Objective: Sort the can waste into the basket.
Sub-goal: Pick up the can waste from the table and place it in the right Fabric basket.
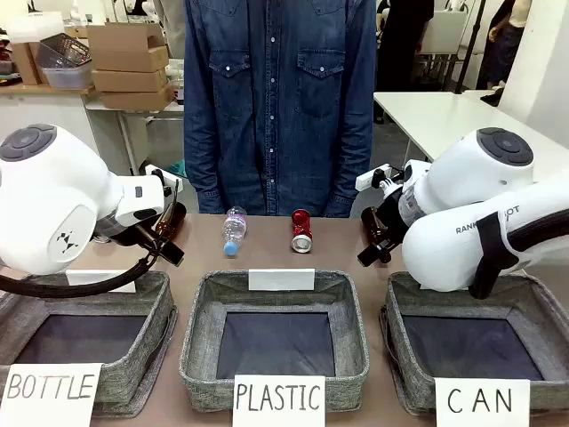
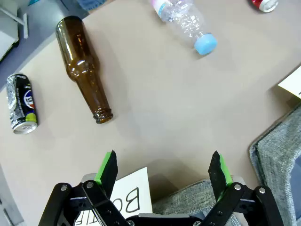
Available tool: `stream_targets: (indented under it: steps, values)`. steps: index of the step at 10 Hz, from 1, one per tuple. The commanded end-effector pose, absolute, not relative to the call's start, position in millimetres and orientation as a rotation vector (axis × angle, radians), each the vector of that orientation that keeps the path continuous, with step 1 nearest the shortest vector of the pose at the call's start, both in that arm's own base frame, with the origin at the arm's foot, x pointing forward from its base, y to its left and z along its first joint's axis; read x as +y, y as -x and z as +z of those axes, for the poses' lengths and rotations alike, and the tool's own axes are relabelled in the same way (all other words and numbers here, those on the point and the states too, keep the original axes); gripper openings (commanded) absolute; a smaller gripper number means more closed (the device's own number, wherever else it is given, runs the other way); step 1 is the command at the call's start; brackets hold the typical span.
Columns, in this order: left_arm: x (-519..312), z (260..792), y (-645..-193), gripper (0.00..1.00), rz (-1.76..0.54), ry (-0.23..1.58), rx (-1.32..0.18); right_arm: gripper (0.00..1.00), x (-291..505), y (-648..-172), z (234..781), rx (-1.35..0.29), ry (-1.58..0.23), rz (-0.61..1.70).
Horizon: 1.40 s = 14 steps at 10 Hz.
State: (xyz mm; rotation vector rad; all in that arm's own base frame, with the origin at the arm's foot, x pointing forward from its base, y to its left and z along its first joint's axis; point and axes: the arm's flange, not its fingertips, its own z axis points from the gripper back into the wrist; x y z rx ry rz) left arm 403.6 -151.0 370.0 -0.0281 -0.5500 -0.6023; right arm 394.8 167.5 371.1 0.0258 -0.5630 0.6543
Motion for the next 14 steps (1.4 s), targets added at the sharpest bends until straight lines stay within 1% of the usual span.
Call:
stream_targets:
  steps: [1, 11, 12, 13, 14]
  values:
    - [-151.0, 370.1, -403.5, 1.0, -0.602, 0.028, -0.55, 1.0, 167.5, -394.8, 371.2, -0.563, -0.026, 0.654]
    - [-151.0, 370.1, -403.5, 1.0, -0.602, 0.028, -0.55, 1.0, 167.6, -394.7, 371.1, -0.563, -0.025, 0.655]
    - [-151.0, 370.0, -403.6, 1.0, -0.602, 0.028, -0.55, 1.0, 157.6, -390.6, 386.6, -0.555, -0.058, 0.685]
    - [-137.9, 403.7, -389.1, 1.0, -0.64, 0.122, -0.571, 1.0, 136.7, -380.7, 412.8, -0.58, -0.135, 0.684]
    - [-123.3, 440.3, -364.8, 1.0, -0.657, 0.142, -0.593, 1.0, 113.3, -363.6, 443.7, -0.62, -0.126, 0.655]
